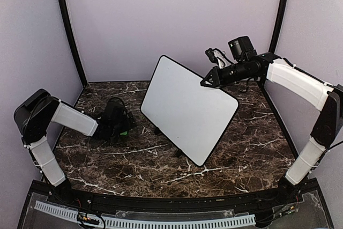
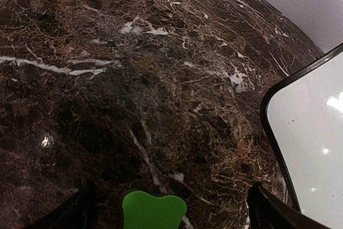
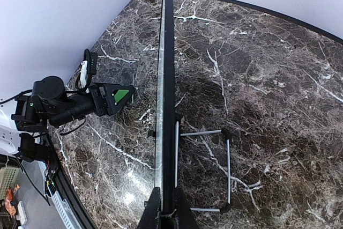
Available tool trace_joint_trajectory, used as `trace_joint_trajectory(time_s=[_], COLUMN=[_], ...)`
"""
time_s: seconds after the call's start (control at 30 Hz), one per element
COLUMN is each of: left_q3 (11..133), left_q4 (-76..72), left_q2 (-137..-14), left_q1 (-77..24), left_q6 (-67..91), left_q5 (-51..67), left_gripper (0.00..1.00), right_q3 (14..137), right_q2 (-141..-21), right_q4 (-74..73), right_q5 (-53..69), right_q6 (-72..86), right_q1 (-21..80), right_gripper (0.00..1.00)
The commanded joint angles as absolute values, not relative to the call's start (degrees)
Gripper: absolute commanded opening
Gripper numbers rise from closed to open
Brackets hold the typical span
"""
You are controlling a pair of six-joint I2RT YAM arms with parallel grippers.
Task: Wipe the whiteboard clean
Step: Place the whiteboard eraser at the center of the board, then move the whiteboard to the center of the board.
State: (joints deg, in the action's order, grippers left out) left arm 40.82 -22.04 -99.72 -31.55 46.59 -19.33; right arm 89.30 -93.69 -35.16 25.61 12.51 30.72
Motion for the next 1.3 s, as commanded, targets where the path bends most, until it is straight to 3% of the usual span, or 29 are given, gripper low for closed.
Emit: trace_joint_trajectory(time_s=[0.0, 0.27, 0.53, 0.63, 0.83, 1.27], left_q3=[39.88, 33.75, 31.56, 31.64, 30.73, 36.15], left_q4=[-12.67, -26.02, -35.60, -37.88, -46.13, -44.49], left_q2=[-100.62, -89.58, -89.28, -90.63, -92.92, -101.63], left_q1=[-30.91, -30.94, -37.41, -41.38, -42.56, -43.06], left_q6=[49.46, 42.02, 26.76, 22.87, 16.69, 11.39], left_q5=[-21.53, -23.00, -22.53, -23.77, -11.27, 4.64], left_gripper=[0.99, 0.99, 0.99, 0.97, 0.89, 0.79], right_q3=[86.66, 87.13, 87.76, 87.87, 87.91, 89.02], right_q2=[-96.39, -96.64, -96.71, -96.44, -95.05, -92.72], right_q4=[-42.96, -43.24, -43.64, -43.77, -43.93, -44.64], right_q5=[27.86, 27.77, 27.47, 27.14, 26.32, 21.97], right_q6=[10.46, 10.38, 10.37, 10.28, 10.20, 10.54], right_q1=[34.18, 34.19, 34.17, 34.19, 34.10, 32.72], right_gripper=[0.00, 0.00, 0.00, 0.08, 0.23, 0.47])
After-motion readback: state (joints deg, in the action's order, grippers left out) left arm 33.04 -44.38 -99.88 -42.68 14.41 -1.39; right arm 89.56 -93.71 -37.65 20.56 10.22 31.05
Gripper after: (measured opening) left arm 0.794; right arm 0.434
